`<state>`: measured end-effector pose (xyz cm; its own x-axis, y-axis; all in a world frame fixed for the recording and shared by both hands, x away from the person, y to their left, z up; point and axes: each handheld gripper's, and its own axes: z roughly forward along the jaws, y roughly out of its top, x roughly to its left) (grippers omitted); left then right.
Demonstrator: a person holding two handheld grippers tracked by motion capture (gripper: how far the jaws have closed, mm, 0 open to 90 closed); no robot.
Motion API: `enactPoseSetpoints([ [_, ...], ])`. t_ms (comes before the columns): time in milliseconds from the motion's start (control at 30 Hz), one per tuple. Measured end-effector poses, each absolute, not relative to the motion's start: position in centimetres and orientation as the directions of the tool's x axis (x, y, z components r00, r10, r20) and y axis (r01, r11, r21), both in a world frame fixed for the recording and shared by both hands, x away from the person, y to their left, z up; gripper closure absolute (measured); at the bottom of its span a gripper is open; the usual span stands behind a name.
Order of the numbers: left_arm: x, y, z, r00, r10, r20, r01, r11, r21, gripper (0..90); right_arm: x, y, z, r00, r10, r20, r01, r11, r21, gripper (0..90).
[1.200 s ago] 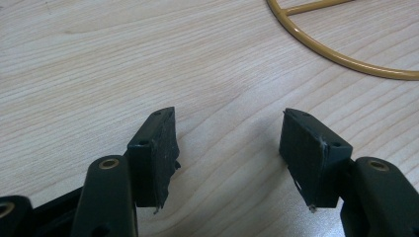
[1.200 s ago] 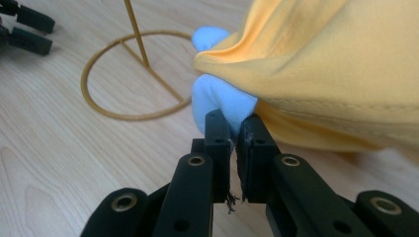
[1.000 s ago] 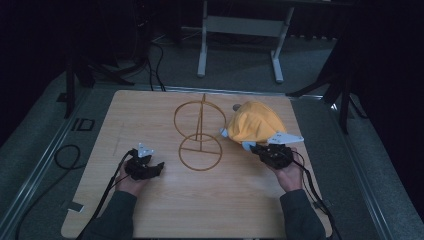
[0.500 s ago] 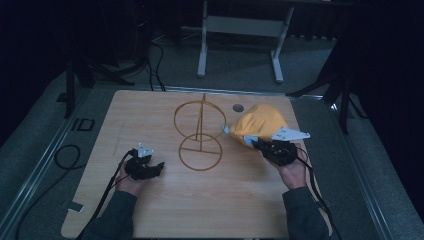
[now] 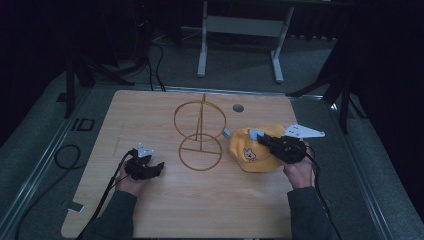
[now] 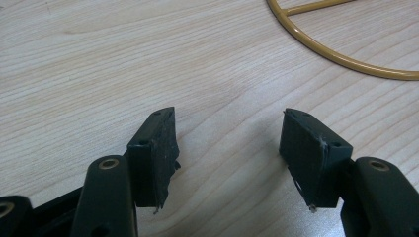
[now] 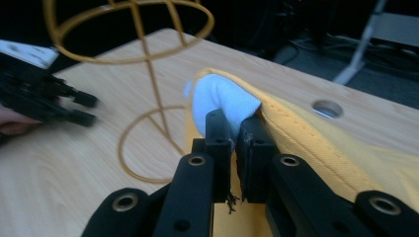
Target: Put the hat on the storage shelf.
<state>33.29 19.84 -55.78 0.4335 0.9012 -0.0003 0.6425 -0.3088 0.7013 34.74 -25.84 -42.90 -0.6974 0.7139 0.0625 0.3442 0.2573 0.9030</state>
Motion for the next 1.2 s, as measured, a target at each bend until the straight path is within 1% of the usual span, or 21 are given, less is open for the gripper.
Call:
enactPoseSetpoints([
  [133, 33.3, 19.8, -55.8, 0.433, 0.901, -0.001, 0.642, -0.308, 0.702, 39.7, 34.9, -26.5, -43.7, -0.678, 0.73, 0.085, 0.362, 0.232, 0.903, 82.2],
  [167, 33.3, 19.9, -55.8, 0.435, 0.901, 0.0, 0.642, -0.31, 0.701, 39.7, 34.9, -26.8, -44.2, -0.653, 0.754, 0.075, 0.372, 0.233, 0.899, 78.8],
  [300, 33.3, 19.8, -55.8, 0.435, 0.9, 0.0, 0.643, -0.311, 0.7, 39.7, 34.5, -27.1, -44.9, -0.628, 0.777, 0.044, 0.384, 0.26, 0.886, 71.0],
  [400, 33.3, 19.8, -55.8, 0.435, 0.9, 0.001, 0.642, -0.311, 0.7, 39.6, 33.9, -27.1, -45.1, -0.633, 0.774, 0.019, 0.372, 0.283, 0.884, 69.5],
  [500, 33.3, 19.8, -55.8, 0.435, 0.9, 0.001, 0.643, -0.311, 0.7, 39.6, 33.5, -27.0, -45.1, -0.633, 0.774, -0.005, 0.364, 0.304, 0.88, 69.1],
  [633, 33.3, 19.8, -55.8, 0.435, 0.9, 0.001, 0.643, -0.311, 0.7, 39.6, 33.4, -27.1, -45.0, -0.63, 0.777, -0.007, 0.371, 0.308, 0.876, 69.1],
  [1200, 33.3, 19.8, -55.8, 0.436, 0.9, 0.0, 0.643, -0.311, 0.699, 39.6, 34.7, -27.2, -43.9, -0.622, 0.781, -0.051, 0.4, 0.374, 0.837, 68.1],
])
